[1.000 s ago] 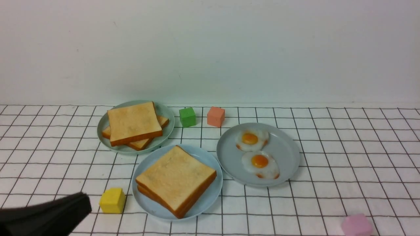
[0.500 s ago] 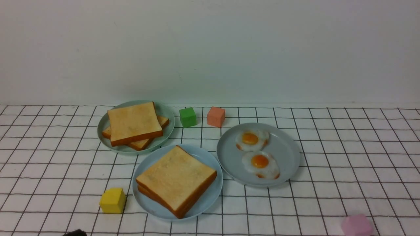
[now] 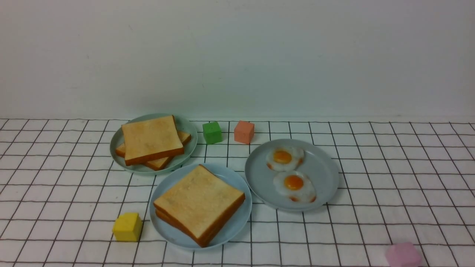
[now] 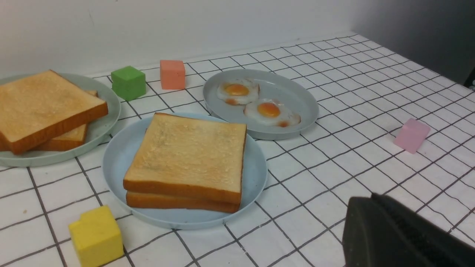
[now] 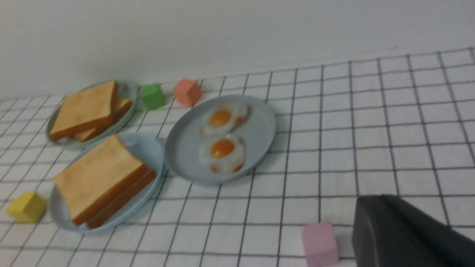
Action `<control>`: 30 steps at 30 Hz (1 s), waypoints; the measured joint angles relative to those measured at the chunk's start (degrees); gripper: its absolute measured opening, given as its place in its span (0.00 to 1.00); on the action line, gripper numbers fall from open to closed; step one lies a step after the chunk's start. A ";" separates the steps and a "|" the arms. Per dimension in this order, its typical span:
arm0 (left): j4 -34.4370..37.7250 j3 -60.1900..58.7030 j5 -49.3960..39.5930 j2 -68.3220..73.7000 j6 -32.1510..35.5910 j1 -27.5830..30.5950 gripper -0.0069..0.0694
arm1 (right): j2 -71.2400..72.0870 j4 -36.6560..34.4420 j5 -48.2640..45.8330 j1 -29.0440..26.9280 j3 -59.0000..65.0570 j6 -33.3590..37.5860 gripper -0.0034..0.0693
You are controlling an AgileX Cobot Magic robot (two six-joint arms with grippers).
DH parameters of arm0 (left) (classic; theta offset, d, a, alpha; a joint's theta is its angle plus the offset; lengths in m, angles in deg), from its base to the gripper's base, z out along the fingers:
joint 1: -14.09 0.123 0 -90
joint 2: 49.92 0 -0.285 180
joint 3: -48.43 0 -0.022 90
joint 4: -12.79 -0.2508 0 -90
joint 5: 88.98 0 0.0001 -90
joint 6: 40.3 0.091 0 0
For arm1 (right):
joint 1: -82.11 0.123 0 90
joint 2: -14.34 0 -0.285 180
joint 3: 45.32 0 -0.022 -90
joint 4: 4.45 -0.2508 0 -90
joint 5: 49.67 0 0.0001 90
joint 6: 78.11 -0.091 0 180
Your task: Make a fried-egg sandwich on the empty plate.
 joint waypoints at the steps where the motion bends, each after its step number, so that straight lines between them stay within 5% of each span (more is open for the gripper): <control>1: 0.00 0.00 0.00 0.00 0.00 0.00 0.07 | 1.31 -0.47 3.61 -2.31 3.70 1.37 0.03; 10: 0.00 0.00 -0.04 0.00 0.00 0.00 0.07 | 11.77 -1.01 20.41 -10.69 32.41 6.69 0.03; 30: 0.00 -0.11 -0.16 0.05 0.00 0.00 0.09 | 11.77 1.30 21.69 -10.76 32.69 6.86 0.03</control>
